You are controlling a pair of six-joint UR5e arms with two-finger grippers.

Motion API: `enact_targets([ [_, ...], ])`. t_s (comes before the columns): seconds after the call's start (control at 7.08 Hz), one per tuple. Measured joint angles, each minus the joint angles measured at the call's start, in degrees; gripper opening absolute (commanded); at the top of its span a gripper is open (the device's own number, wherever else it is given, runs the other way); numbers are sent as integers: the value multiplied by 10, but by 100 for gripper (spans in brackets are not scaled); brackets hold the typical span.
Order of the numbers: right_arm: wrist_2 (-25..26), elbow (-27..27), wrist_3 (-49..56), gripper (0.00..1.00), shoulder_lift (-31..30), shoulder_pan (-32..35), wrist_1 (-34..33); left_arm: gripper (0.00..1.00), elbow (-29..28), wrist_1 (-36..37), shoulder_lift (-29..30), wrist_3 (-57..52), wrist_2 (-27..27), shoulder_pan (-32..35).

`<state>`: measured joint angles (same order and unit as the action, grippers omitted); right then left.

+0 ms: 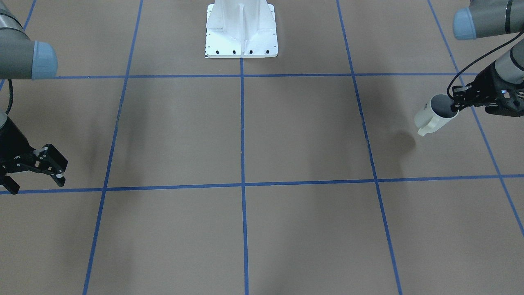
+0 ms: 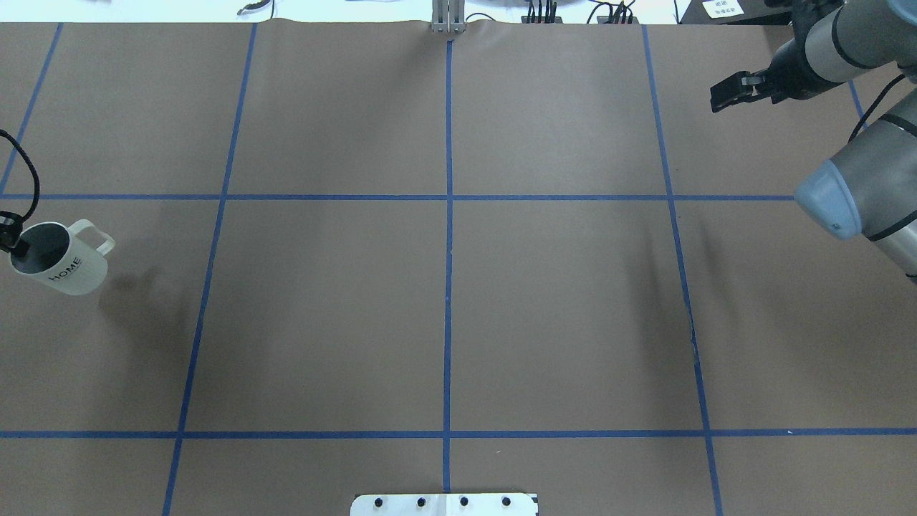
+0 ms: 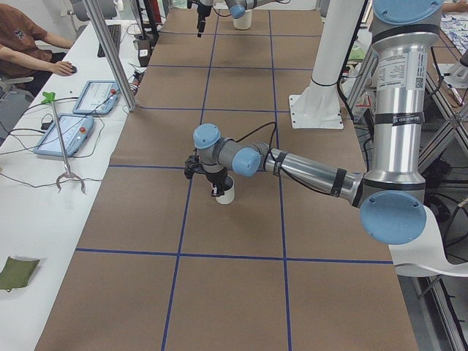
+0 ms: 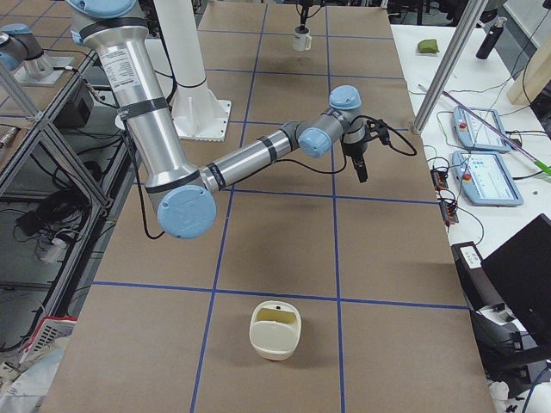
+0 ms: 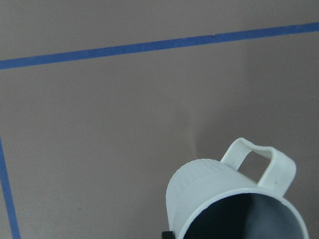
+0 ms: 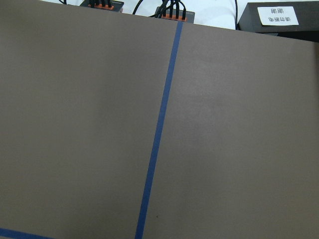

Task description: Left arm hands cup to right arm to dump lemon

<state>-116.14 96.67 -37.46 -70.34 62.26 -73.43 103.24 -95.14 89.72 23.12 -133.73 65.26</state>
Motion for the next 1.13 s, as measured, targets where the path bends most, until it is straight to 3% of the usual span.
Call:
enact_targets([
  [0.14,-4,0,0,100,-1,1,-1,74,-7,-1,4,0,0,0],
  [0.56,-49,-2,27,100,-2,36,-34,99,-4,7,36,2,1,11],
  [1.13,-122,-13,176,100,-1,133,-146,99,-9,65,77,-55,3,88],
])
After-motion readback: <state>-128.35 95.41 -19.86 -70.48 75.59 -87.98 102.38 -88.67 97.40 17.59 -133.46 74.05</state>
